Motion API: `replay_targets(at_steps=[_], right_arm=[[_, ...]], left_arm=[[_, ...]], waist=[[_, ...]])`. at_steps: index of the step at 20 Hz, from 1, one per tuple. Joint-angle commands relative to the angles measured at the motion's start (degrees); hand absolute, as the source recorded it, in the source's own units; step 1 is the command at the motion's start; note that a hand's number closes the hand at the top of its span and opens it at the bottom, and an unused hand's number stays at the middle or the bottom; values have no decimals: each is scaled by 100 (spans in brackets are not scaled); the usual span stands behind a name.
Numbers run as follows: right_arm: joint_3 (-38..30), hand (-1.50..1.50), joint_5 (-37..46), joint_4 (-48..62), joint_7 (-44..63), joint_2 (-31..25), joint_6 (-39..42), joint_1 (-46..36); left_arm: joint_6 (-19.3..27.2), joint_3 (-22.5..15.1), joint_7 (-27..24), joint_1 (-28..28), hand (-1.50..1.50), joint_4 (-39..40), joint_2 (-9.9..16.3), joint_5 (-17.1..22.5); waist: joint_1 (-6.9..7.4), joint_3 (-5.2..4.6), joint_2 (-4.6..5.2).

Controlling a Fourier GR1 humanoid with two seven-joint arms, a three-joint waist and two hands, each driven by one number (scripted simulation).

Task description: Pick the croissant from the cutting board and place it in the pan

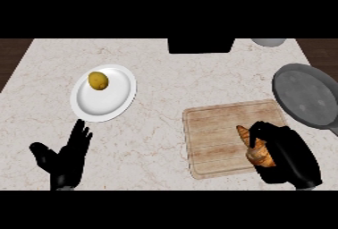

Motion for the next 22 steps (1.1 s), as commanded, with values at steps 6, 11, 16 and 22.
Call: replay_targets(at_steps=[6,11,16,22], right_arm=[[-850,150,-552,-2471,950,178,177,729],[-1654,150,-952,-1941,1067,210,454,130],[-2077,150,-1434,-697,814,291,394,-721],[-2819,150,-1311,1434,-181,-305,-252,-1790]], left_arm=[[70,-54,-140,-313,0,395,-163,-152],[-25,15,78,-371,0,184,-102,-80],[-131,31,141,-164,0,-88,-5,-67],[-118,11,26,-526,0,395,-91,-193]], waist=[[67,7,46],[154,11,58],[203,14,63],[247,16,91]])
